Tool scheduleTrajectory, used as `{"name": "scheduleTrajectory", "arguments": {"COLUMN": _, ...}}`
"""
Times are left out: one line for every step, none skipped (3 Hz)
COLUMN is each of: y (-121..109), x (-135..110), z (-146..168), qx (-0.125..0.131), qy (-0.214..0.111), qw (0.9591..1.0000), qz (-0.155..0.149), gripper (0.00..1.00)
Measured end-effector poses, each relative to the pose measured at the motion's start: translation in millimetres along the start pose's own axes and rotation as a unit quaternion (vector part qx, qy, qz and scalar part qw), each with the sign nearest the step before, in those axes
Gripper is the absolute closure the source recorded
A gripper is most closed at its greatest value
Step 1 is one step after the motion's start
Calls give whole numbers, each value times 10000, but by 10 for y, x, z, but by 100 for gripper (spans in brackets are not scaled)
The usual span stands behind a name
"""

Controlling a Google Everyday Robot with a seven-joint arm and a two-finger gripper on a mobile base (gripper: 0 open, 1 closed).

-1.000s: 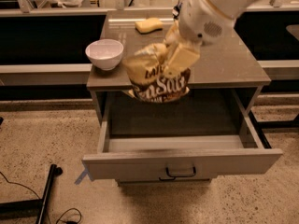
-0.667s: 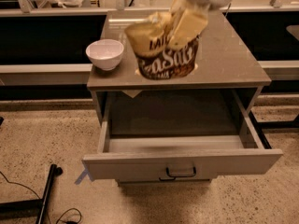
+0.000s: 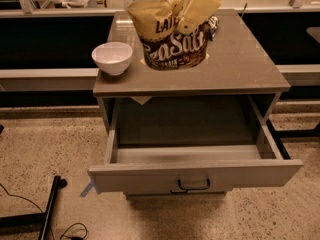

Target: Pick brown chip bag from top drawer and place on counter

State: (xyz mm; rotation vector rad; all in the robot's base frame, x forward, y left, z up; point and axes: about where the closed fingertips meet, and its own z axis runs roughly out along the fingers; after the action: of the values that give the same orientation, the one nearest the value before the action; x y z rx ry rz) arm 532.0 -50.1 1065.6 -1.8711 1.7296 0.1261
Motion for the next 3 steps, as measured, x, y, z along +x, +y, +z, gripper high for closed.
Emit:
{"name": "scheduleTrajectory", "arguments": {"y": -273, "x": 153, "z": 35, "qx": 402, "qy": 227, "qw": 9986, "qz": -250, "gripper": 100}}
{"name": "scheduleTrajectory", "arguments": {"y": -849, "x": 580, "z": 43, "qx": 1173, "qy": 298, "qw": 9910, "qz": -566, "gripper": 100}}
{"name": "scheduleTrajectory", "arguments": {"y": -1424, "x": 905, "z": 46, "qx": 1948, "qy": 333, "qw": 9748, "qz": -1034, "gripper": 100}}
